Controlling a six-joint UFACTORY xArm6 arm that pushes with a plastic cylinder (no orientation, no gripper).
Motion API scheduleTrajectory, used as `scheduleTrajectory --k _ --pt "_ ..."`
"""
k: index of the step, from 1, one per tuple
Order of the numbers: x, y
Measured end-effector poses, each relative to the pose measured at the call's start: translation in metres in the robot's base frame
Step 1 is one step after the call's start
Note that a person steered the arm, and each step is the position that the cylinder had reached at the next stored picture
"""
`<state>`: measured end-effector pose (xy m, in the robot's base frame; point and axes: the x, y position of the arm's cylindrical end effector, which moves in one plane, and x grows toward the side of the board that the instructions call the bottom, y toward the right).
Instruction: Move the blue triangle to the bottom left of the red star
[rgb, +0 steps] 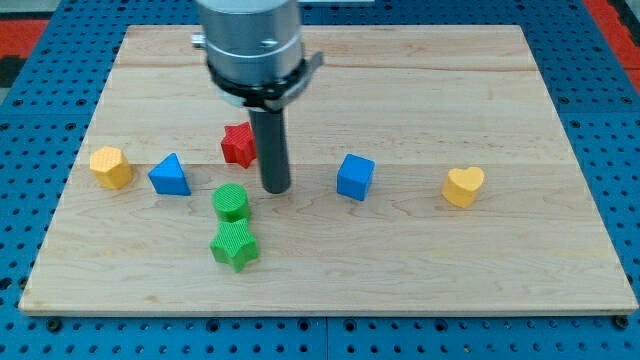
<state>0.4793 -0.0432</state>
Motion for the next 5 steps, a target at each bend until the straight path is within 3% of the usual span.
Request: scheduleTrajectory --k 2,3,4,5 --pt "0.075 -0.039" --pt "0.088 -0.051" --pt "0.064 -0.054" --pt "0.058 -0.120"
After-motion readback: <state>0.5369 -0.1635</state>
